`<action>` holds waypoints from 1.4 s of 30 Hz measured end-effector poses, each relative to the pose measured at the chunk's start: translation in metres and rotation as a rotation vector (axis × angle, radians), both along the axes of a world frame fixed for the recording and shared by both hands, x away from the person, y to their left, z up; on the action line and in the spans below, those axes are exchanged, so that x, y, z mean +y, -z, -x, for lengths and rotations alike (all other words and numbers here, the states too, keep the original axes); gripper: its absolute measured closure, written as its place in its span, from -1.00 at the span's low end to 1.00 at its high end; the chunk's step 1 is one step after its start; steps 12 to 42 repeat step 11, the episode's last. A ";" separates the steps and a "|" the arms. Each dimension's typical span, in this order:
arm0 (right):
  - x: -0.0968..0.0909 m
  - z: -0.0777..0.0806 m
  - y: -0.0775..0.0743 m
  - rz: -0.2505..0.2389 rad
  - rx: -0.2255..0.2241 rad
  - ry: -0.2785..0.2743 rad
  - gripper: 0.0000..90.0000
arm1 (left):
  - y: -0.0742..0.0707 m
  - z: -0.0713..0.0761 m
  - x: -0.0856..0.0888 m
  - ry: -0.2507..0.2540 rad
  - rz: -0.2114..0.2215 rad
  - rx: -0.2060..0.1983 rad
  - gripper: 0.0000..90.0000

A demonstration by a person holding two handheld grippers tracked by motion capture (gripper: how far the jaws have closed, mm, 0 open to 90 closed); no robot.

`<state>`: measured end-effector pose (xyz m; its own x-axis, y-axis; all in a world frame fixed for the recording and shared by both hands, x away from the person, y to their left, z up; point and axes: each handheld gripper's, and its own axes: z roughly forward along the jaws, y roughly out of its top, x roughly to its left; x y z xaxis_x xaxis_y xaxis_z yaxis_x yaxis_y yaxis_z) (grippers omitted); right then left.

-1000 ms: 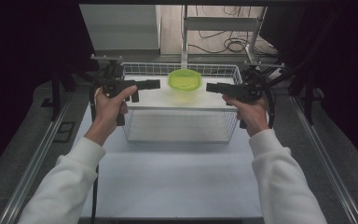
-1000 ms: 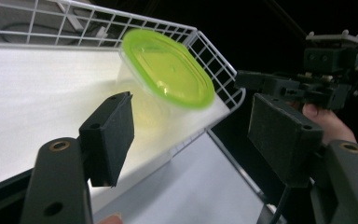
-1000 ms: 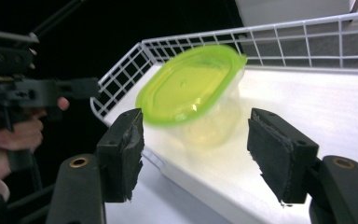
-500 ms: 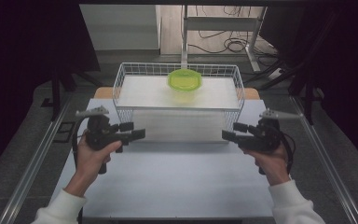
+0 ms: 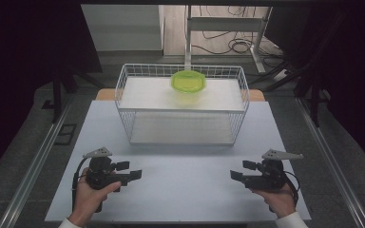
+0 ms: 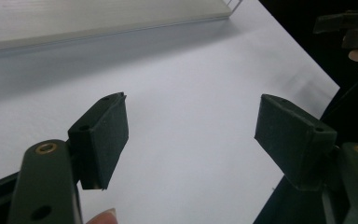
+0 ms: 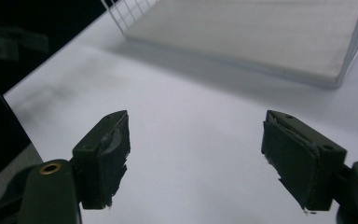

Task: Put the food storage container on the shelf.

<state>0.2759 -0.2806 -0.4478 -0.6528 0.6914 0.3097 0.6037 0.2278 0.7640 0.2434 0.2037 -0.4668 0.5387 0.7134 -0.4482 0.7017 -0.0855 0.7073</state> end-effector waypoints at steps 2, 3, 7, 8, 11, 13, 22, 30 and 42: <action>0.001 0.000 0.001 0.006 -0.006 -0.001 -0.50 | -0.001 0.000 -0.001 0.002 0.005 -0.006 -0.44; 0.001 0.000 0.001 0.004 -0.005 -0.001 -0.50 | -0.001 0.000 -0.001 0.004 0.002 -0.009 -0.44; 0.001 0.001 0.000 0.001 -0.014 0.008 -0.51 | 0.001 0.001 -0.002 0.004 -0.001 -0.005 -0.44; 0.000 0.001 0.000 0.005 -0.026 0.007 -0.51 | 0.002 0.000 -0.002 0.004 -0.002 -0.003 -0.44; 0.000 0.001 0.001 0.010 -0.038 0.014 -0.54 | 0.003 0.000 -0.001 0.003 -0.004 0.002 -0.45; 0.000 0.001 0.001 0.010 -0.038 0.014 -0.54 | 0.003 0.000 -0.001 0.003 -0.004 0.002 -0.45; 0.000 0.001 0.001 0.010 -0.038 0.014 -0.54 | 0.003 0.000 -0.001 0.003 -0.004 0.002 -0.45; 0.000 0.001 0.001 0.010 -0.038 0.014 -0.54 | 0.003 0.000 -0.001 0.003 -0.004 0.002 -0.45; 0.000 0.001 0.001 0.010 -0.038 0.014 -0.54 | 0.003 0.000 -0.001 0.003 -0.004 0.002 -0.45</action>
